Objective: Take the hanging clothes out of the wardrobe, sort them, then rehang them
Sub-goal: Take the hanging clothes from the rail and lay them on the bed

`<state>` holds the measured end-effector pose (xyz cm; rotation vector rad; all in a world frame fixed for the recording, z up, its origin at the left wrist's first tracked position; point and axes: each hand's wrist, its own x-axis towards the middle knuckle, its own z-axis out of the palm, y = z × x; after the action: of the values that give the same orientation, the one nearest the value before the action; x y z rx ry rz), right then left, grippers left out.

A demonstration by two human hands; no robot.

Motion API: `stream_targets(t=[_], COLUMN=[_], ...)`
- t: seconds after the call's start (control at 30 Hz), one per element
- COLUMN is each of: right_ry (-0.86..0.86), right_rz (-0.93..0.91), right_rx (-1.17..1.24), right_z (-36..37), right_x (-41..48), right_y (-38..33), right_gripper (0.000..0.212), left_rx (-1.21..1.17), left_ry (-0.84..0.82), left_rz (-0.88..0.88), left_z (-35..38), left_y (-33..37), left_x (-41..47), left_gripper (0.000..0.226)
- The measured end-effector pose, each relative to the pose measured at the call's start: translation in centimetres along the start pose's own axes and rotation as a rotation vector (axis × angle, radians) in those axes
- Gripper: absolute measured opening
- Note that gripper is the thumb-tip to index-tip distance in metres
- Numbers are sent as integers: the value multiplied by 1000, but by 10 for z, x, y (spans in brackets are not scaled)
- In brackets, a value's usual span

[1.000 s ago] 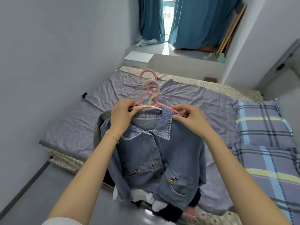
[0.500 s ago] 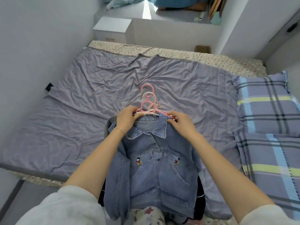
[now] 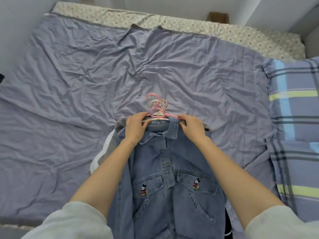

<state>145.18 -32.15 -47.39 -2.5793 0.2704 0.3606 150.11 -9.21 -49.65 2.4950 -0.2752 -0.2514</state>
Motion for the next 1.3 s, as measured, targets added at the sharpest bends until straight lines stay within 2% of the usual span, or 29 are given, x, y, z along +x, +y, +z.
stream_targets(t=[0.1, 0.27, 0.47, 0.67, 0.73, 0.83, 1.0, 1.3], right_ry=[-13, 63, 147, 69, 16, -64, -200, -543], right_rz=[26, 30, -104, -196, -286, -458, -747, -1251], right_rx=[-90, -6, 106, 215, 234, 209, 207, 135], right_z=[3, -13, -51, -74, -78, -82, -75, -11], right_x=[-1, -37, -112, -192, -222, -264, -338, -517], right_y=[3, -17, -60, -95, -108, -130, -175, -253], right_gripper=[38, 44, 44, 52, 53, 53, 49, 51], left_rx=[20, -14, -127, -194, -192, -173, -181, -63], left_ry=[-8, 14, 167, 357, 442, 523, 759, 1141], left_rz=[28, 45, 17, -89, -132, -305, -501, -941], left_z=[0, -28, -81, -118, -125, -127, -136, -139], left_y=[-5, 8, 56, 96, 106, 113, 125, 155], left_x=[-5, -40, -113, -210, -255, -323, -447, -686], left_gripper=[37, 44, 44, 45, 45, 46, 48, 49])
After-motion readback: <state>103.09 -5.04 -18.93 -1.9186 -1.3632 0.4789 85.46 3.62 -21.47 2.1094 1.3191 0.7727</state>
